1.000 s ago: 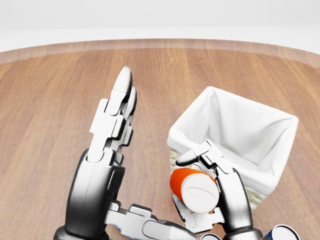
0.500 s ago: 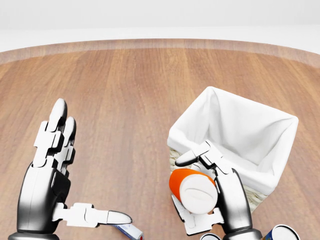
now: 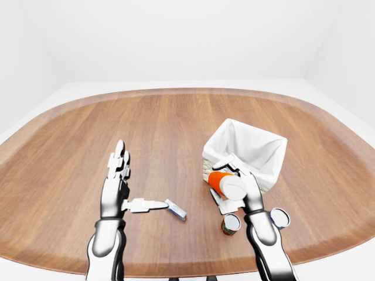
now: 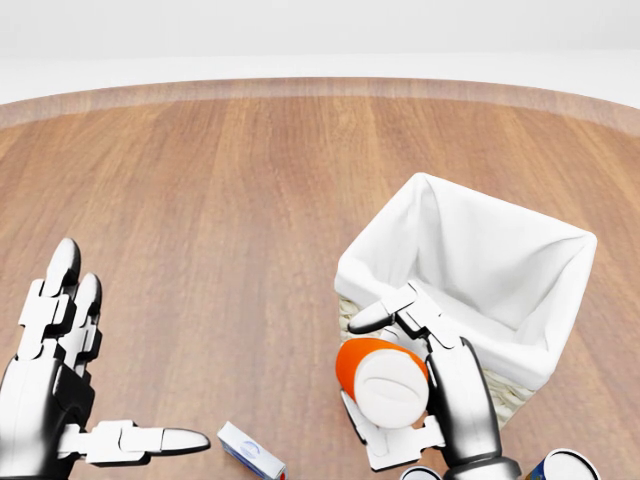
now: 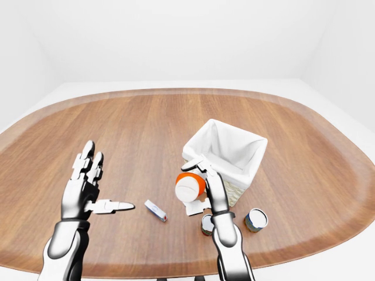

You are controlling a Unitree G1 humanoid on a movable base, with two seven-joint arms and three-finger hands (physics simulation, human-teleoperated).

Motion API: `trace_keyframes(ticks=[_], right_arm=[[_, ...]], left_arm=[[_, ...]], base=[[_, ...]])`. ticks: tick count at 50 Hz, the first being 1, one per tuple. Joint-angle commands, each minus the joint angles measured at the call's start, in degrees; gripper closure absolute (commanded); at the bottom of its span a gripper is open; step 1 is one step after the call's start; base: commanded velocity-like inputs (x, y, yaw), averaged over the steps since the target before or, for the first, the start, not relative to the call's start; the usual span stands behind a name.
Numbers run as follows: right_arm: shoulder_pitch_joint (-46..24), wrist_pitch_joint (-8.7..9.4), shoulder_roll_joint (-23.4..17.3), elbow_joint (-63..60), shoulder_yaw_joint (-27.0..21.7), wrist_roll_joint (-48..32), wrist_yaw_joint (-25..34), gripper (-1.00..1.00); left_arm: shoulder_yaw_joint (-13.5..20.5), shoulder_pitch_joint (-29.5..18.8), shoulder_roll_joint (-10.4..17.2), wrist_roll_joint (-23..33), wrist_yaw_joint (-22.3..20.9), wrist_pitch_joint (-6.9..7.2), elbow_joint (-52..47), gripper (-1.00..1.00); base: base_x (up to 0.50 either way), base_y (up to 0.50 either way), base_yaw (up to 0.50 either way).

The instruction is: Pick up the ketchup, and put it in the basket.

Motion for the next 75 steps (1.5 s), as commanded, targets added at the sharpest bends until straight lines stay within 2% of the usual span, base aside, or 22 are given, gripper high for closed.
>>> trace_keyframes(ticks=[1, 6, 12, 18, 21, 25, 31, 37, 41, 47, 64, 75], right_arm=[[0.12, 0.11, 0.02, -0.67, 0.08, -1.48, -2.72, 1.00], [0.17, 0.45, -0.02, -0.90, 0.26, -1.96, -2.79, 1.00], [0.37, 1.95, -0.18, -2.73, -0.15, -2.15, -2.68, 1.00], [0.45, 4.52, -0.28, -5.37, -0.88, -2.88, -2.60, 1.00], [0.38, 4.90, -0.42, -5.34, -1.30, -3.37, -2.54, 1.00], [0.64, 6.40, -0.42, -7.43, -1.27, -4.76, -2.64, 1.00], [0.46, 9.25, -0.74, -10.77, -2.09, -7.00, -1.90, 1.00], [0.60, 9.25, -1.32, -15.75, -4.30, -10.80, -0.39, 1.00], [0.16, 9.25, -1.45, -20.56, -5.51, -14.23, 2.26, 1.00], [-2.09, 9.25, -1.29, -26.42, -7.22, -18.31, 6.69, 1.00], [-9.11, 9.25, -2.11, -31.19, -10.10, -23.91, 13.66, 1.00], [-13.85, 9.25, -3.70, -33.26, -12.07, -28.57, 18.86, 1.00]], left_arm=[[1.44, 0.49, -0.24, -0.43, -0.60, -1.14, 1.55, -1.00], [1.43, 0.37, -0.23, -0.45, -0.60, -1.31, 1.93, -1.00], [1.65, 0.23, -0.12, -0.49, -0.65, -1.47, 2.29, -1.00], [1.74, 0.45, -0.21, -0.52, -0.83, -1.08, 1.52, -1.00], [1.64, 0.50, -0.26, -0.52, -0.87, -1.21, 1.60, -1.00], [1.31, 0.54, -0.31, -0.42, -0.76, -0.91, 1.25, -1.00], [1.23, 0.83, -0.36, -0.51, -0.75, -0.92, 0.92, -1.00], [1.15, 0.76, -0.31, -0.55, -0.75, -1.91, 2.21, -1.00], [1.39, 0.82, -0.26, -0.75, -0.83, -1.44, 1.63, -1.00], [1.21, 1.02, -0.38, -0.62, -0.87, -1.51, 1.41, -1.00], [1.45, 0.78, -0.31, -0.87, -1.04, -0.30, 0.06, -1.00], [1.24, 0.63, -0.31, -0.64, -1.02, -0.62, 0.52, -1.00]], base=[[0.00, 0.00, 0.00], [0.00, 0.00, 0.00], [0.00, 0.00, 0.00], [0.00, 0.00, 0.00], [0.00, 0.00, 0.00], [0.00, 0.00, 0.00], [0.00, 0.00, 0.00], [0.00, 0.00, 0.00], [0.00, 0.00, 0.00], [0.00, 0.00, 0.00], [0.00, 0.00, 0.00], [0.00, 0.00, 0.00]])
